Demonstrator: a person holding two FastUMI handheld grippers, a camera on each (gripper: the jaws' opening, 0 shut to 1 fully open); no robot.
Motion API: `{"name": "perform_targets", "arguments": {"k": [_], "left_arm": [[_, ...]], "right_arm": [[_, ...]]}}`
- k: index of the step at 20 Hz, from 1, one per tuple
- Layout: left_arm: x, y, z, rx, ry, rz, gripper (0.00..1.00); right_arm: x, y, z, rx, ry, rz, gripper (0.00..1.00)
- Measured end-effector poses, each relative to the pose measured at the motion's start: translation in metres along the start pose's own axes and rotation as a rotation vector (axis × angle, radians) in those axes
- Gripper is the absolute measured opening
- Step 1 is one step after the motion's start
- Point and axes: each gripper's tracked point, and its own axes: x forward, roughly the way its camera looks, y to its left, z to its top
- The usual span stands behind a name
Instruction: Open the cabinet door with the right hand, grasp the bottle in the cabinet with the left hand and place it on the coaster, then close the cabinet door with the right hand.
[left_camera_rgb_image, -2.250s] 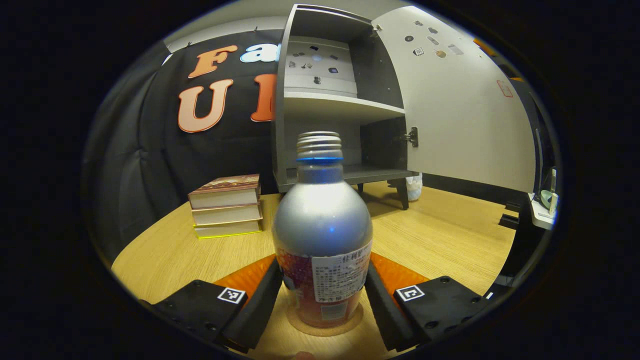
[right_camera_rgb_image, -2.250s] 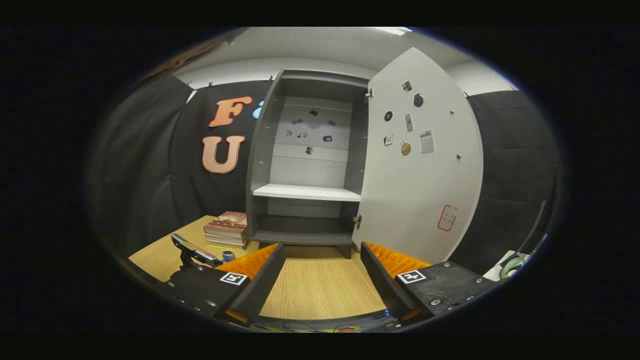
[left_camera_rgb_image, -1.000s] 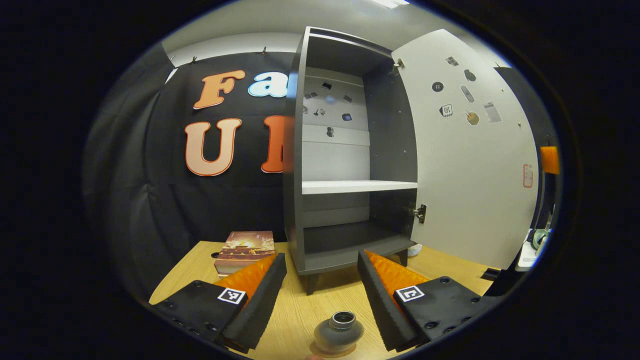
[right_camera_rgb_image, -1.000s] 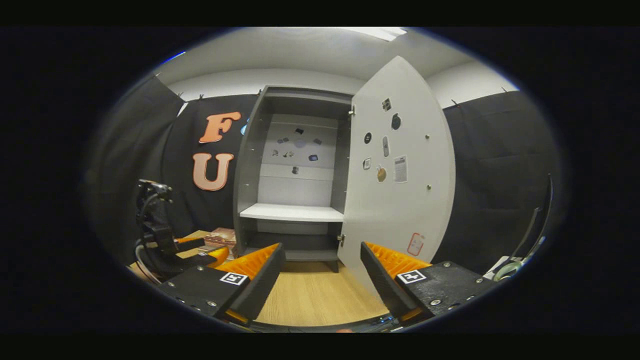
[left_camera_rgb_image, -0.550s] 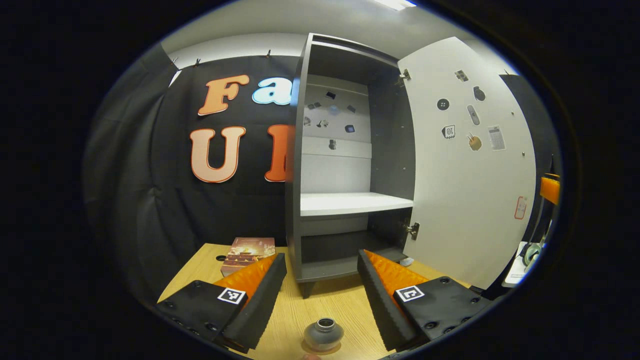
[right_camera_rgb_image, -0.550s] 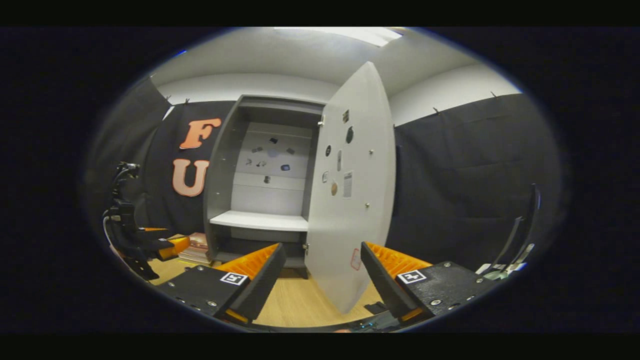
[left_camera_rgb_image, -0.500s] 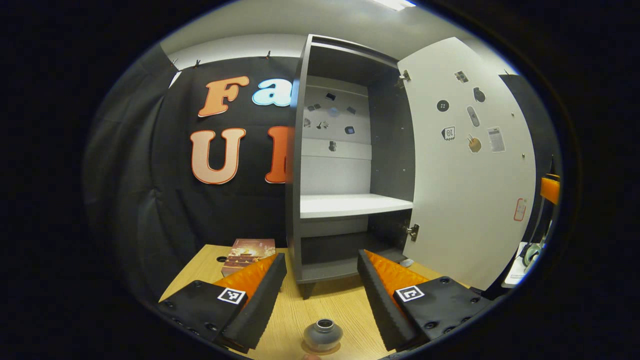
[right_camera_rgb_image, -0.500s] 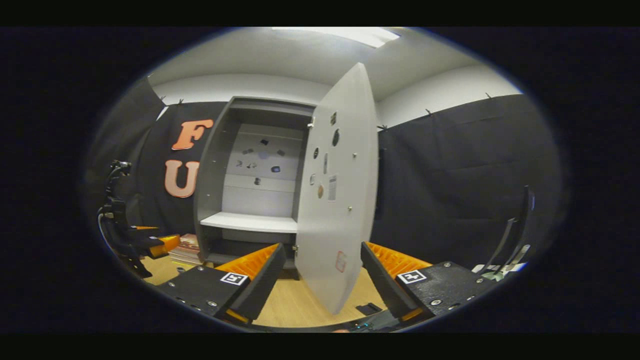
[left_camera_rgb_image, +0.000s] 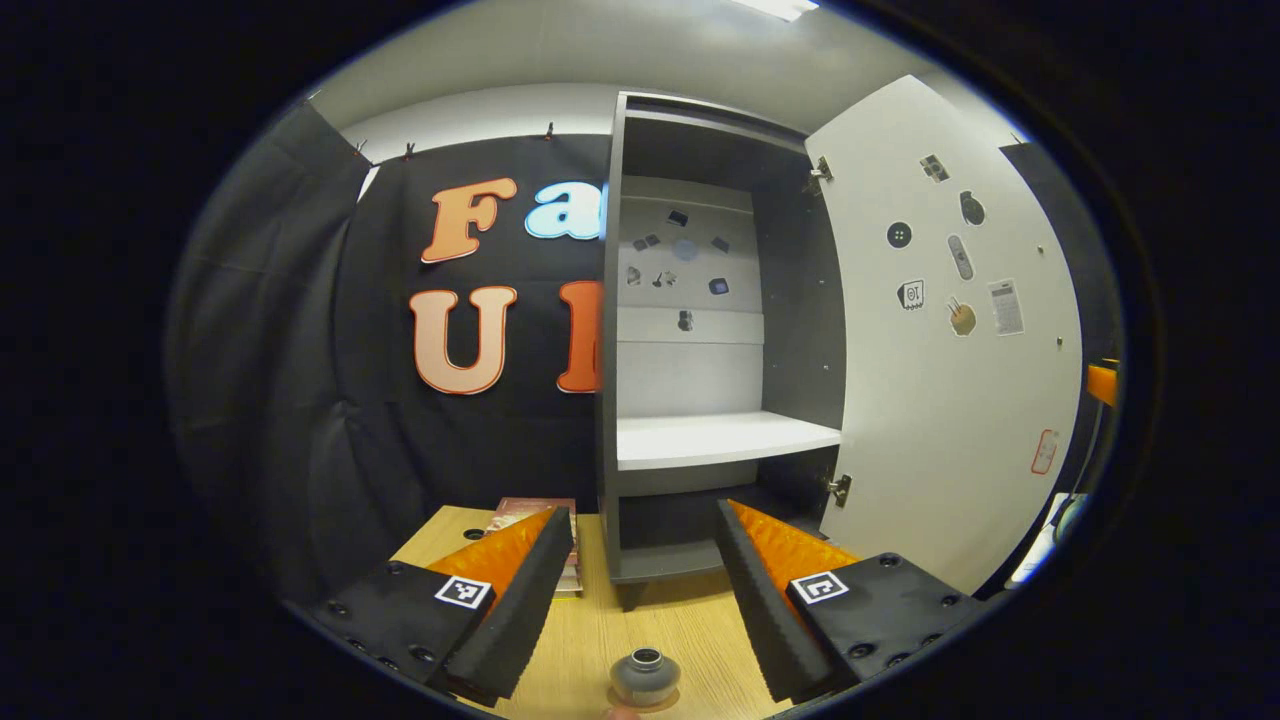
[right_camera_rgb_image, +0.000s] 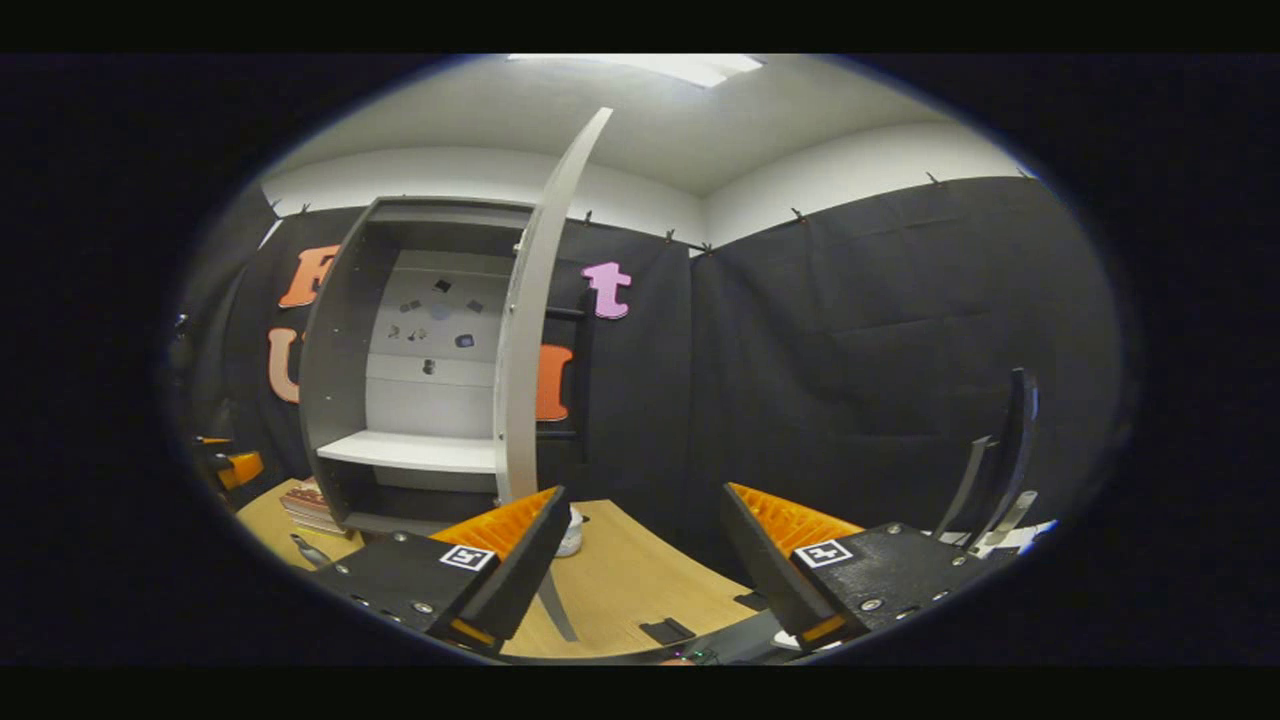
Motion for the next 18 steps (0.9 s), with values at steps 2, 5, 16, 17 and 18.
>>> {"name": "perform_targets", "arguments": {"k": [2, 5, 16, 17, 18], "left_arm": [[-0.006, -0.002, 0.003, -0.013, 0.004, 0.012, 0.93], [-0.011, 0.002, 0.012, -0.026, -0.008, 0.034, 0.93], [-0.01, 0.014, 0.02, -0.044, -0.024, 0.065, 0.93], [-0.012, 0.015, 0.019, -0.045, -0.022, 0.068, 0.93], [-0.012, 0.014, 0.02, -0.045, -0.024, 0.069, 0.93]], "right_arm": [[0.008, 0.004, 0.002, 0.014, -0.001, 0.037, 0.93], [0.012, 0.012, 0.005, 0.035, -0.007, 0.08, 0.87], [-0.004, 0.091, 0.002, 0.071, 0.025, 0.315, 0.88], [-0.002, 0.112, 0.002, 0.081, 0.029, 0.349, 0.87], [-0.003, 0.119, 0.003, 0.086, 0.033, 0.374, 0.87]]}}
